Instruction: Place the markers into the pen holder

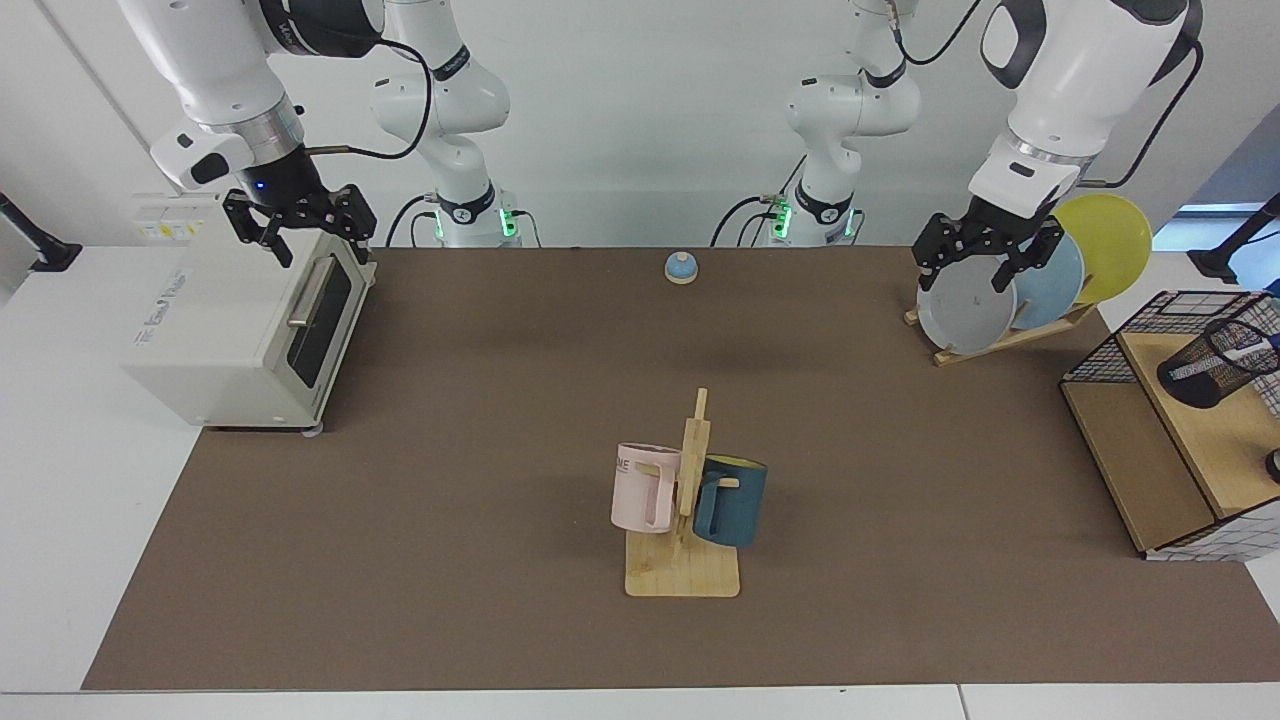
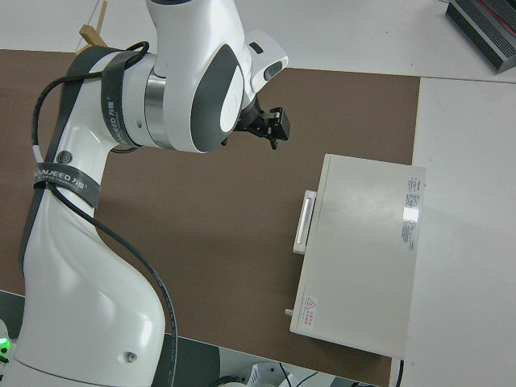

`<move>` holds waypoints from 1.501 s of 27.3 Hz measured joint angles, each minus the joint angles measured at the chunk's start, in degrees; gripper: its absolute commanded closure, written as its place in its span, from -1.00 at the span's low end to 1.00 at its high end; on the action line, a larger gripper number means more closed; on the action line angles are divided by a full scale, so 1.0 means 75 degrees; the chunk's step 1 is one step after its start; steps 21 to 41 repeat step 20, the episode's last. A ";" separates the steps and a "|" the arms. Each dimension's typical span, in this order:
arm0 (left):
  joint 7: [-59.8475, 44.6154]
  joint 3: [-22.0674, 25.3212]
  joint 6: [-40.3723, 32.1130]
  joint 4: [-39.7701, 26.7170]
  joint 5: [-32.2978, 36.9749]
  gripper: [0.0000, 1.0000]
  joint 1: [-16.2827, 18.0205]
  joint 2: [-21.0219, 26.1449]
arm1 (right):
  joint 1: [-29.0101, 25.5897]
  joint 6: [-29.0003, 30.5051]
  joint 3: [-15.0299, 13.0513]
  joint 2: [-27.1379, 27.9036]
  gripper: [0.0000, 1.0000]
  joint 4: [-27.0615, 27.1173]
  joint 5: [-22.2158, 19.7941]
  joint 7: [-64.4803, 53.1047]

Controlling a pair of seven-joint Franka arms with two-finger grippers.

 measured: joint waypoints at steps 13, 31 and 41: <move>0.0000 -0.0042 -0.0021 -0.0021 0.0000 -1.00 -0.0005 -0.0007 | 0.0000 0.0000 0.0000 0.0000 -1.00 0.0000 0.0000 0.0000; -0.0001 -0.0096 -0.0234 -0.0036 0.0000 -1.00 -0.0039 -0.0019 | 0.0000 0.0000 0.0000 0.0000 -1.00 0.0000 0.0000 0.0000; -0.0001 -0.0096 -0.0234 -0.0036 0.0000 -1.00 -0.0039 -0.0019 | 0.0000 0.0000 0.0000 0.0000 -1.00 0.0000 0.0000 0.0000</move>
